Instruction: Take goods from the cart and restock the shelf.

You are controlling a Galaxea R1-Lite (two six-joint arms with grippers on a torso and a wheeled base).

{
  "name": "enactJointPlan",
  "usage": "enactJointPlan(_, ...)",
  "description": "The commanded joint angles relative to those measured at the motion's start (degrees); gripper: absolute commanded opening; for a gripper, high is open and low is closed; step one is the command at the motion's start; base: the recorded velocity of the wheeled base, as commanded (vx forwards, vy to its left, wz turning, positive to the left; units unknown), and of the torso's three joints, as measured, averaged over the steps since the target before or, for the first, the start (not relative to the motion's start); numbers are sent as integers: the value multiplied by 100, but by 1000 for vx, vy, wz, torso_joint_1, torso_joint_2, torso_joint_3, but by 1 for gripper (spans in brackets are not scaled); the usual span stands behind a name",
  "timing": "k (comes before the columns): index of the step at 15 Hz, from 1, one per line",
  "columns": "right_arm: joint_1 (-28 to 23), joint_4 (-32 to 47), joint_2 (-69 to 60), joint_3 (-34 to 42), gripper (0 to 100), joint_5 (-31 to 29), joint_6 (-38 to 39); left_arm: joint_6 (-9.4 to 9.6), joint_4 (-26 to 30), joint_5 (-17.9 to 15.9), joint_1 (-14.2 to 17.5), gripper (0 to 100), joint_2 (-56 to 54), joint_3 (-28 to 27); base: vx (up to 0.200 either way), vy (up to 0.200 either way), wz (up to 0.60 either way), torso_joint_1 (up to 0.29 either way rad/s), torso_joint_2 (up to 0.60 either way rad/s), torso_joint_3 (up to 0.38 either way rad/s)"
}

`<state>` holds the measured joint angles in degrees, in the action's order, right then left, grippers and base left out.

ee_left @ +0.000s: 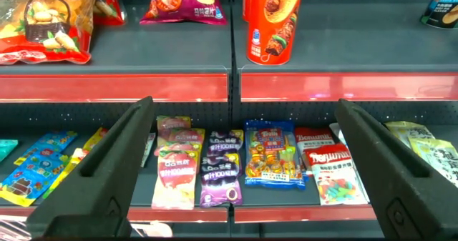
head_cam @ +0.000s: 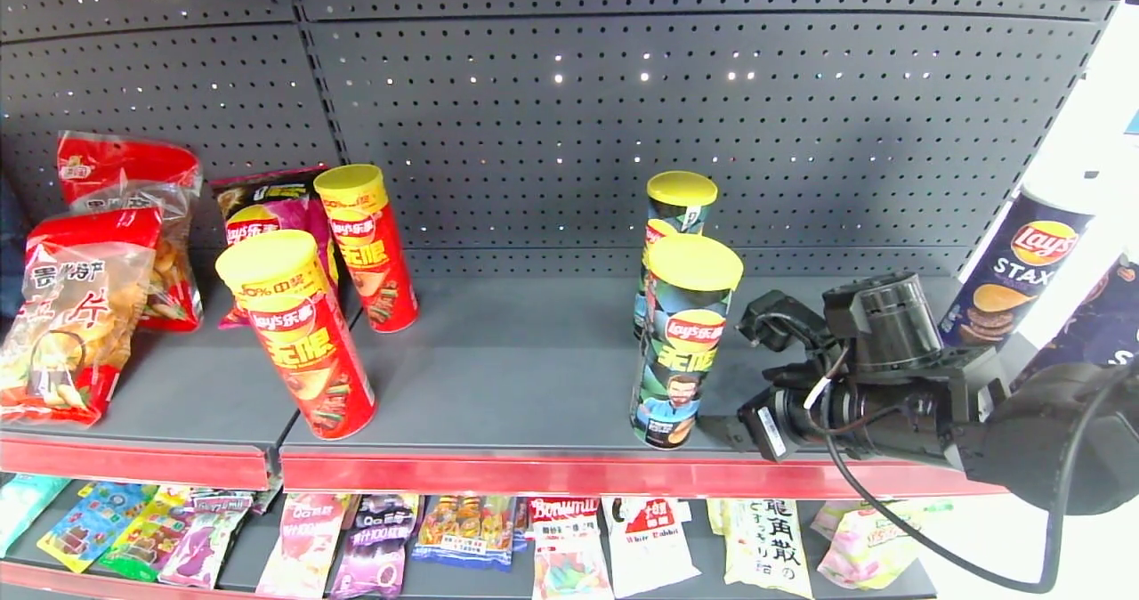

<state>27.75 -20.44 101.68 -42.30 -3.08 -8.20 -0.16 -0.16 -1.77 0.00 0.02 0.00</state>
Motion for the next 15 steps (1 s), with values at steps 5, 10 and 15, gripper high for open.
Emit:
enactJointPlan(5, 55, 5, -8, -41, 100, 1, 3, -2, -2, 1, 0, 100, -2, 0, 0, 0, 0, 0, 0, 0)
enactJointPlan(10, 55, -3, -26, -24, 100, -52, 3, -2, -2, 1, 9, 100, -2, 0, 0, 0, 0, 0, 0, 0)
enactJointPlan(15, 20, 14, -289, 29, 100, -61, 12, -2, -2, 1, 0, 100, -2, 0, 0, 0, 0, 0, 0, 0)
